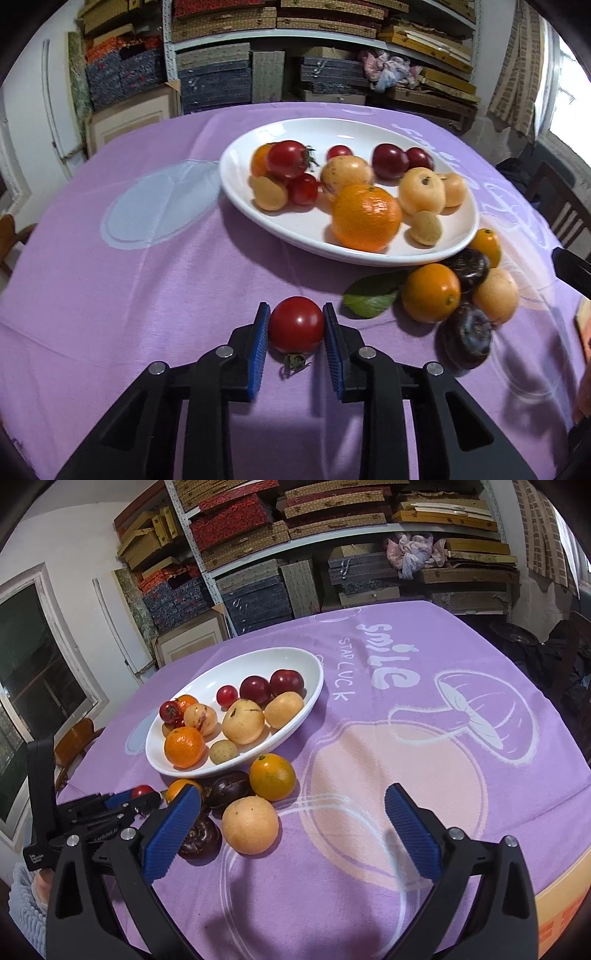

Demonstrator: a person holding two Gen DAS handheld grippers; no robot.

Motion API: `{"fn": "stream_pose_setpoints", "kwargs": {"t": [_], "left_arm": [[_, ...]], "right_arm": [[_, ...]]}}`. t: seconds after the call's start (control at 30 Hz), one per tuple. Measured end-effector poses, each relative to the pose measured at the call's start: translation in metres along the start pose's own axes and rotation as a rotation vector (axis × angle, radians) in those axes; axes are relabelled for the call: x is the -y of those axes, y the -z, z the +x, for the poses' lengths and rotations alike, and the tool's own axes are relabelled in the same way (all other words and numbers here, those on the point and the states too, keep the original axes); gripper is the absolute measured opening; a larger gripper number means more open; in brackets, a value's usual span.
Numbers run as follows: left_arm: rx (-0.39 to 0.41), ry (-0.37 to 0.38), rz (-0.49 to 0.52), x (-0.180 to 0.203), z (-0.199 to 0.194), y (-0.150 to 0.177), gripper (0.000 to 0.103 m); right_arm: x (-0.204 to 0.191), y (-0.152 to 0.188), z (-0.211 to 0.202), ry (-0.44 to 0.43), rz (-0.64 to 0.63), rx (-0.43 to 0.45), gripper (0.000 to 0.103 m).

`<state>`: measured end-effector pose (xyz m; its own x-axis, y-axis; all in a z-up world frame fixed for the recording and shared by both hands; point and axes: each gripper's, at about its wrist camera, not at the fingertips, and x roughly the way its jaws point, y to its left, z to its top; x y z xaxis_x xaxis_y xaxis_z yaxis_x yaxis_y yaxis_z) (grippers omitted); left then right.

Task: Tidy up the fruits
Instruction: 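Grasp a large pale yellow pear with the right gripper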

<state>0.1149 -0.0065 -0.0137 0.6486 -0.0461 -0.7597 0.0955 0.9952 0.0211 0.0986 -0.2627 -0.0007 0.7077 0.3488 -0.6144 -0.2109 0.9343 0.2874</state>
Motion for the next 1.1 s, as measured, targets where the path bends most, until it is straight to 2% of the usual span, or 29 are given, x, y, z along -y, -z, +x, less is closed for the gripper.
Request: {"fn": "stream_pose_setpoints", "kwargs": {"t": [0.17,0.2,0.23,0.3,0.43,0.6,0.67,0.73,0.8,1.1], "left_arm": [[-0.013,-0.04,-0.063,-0.021,0.002,-0.001,0.029],[-0.015,-0.041,-0.06,-0.021,0.002,-0.001,0.029],[-0.015,-0.046,-0.055,-0.021,0.001,-0.001,0.029],[-0.016,-0.048,-0.049,-0.021,0.0,-0.001,0.029],[-0.024,-0.037,-0.063,-0.024,0.001,0.0,0.029],[-0.024,-0.038,-0.067,-0.024,0.003,-0.002,0.029],[-0.024,-0.037,-0.07,-0.025,0.003,-0.002,0.029],[-0.024,-0.038,-0.069,-0.024,0.002,-0.002,0.029],[-0.024,-0.039,-0.068,-0.025,0.002,-0.002,0.03],[-0.024,-0.036,-0.07,-0.025,0.002,-0.001,0.029]], "right_arm": [[-0.033,0.01,0.011,0.081,-0.198,-0.052,0.098],[-0.036,0.012,0.013,0.096,-0.217,-0.055,0.095],[-0.037,0.013,0.016,0.098,-0.224,-0.066,0.087],[-0.034,0.013,0.023,0.092,-0.209,-0.097,0.07],[-0.027,0.013,0.03,0.063,-0.172,-0.119,0.068],[-0.033,0.013,0.036,0.046,-0.185,-0.132,0.068],[-0.038,0.014,0.038,0.045,-0.206,-0.14,0.062],[-0.041,0.015,0.041,0.035,-0.211,-0.154,0.05],[-0.042,0.016,0.045,0.025,-0.209,-0.17,0.045],[-0.039,0.015,0.052,0.009,-0.188,-0.189,0.045]]}}
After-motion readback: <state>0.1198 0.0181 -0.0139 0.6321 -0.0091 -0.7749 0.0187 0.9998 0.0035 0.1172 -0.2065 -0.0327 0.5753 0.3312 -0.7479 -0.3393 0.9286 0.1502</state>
